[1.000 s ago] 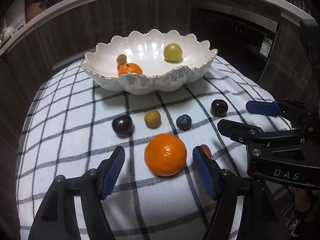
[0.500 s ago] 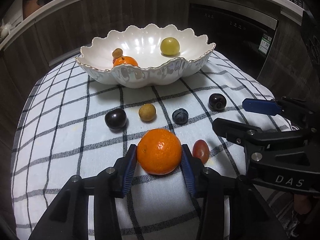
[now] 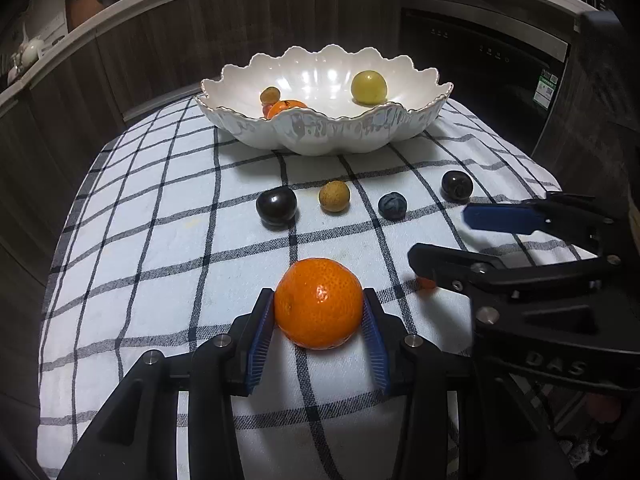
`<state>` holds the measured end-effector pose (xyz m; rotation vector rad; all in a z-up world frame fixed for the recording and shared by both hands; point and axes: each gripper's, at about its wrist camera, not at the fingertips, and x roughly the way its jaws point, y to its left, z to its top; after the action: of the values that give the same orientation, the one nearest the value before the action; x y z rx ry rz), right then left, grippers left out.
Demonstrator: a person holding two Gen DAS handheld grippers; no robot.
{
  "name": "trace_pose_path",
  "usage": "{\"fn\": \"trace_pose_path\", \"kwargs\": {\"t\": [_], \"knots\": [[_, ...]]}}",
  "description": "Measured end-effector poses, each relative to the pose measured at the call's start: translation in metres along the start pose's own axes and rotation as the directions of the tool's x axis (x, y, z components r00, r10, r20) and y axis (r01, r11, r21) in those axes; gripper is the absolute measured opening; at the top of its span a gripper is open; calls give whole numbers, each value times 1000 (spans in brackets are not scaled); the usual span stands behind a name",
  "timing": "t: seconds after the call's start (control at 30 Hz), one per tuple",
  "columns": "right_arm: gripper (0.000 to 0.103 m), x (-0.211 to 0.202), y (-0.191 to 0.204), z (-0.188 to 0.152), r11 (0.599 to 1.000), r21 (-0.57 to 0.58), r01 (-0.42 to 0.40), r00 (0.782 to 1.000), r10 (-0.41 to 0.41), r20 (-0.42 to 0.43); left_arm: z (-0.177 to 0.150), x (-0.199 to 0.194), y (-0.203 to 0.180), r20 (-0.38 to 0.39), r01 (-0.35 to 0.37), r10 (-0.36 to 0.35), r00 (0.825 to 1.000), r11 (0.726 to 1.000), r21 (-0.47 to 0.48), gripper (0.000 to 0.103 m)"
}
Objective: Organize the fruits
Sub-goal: 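Close the left tool on the mandarin while the right tool grips the red date, then carry the mandarin and red date over the white bowl with both tools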
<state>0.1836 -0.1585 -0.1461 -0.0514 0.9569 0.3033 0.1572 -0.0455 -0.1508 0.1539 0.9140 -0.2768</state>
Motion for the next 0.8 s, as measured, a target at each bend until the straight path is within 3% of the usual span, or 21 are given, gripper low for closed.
{"fn": "trace_pose_path", "kwargs": {"t": [0.37, 0.53, 0.8], "knots": [[38, 14, 6, -2, 1000, -7, -25, 998, 25, -50, -5, -3, -2, 7, -12, 12, 1000, 1000, 15, 42], [23, 16, 11, -3, 998, -22, -60, 997, 59, -57, -5, -3, -3, 9, -16, 16, 1000, 1000, 21, 42], [23, 13, 11, -1, 999, -11, -48, 998, 48, -45, -4, -4, 0, 4, -17, 17, 1000, 1000, 1, 42]]}}
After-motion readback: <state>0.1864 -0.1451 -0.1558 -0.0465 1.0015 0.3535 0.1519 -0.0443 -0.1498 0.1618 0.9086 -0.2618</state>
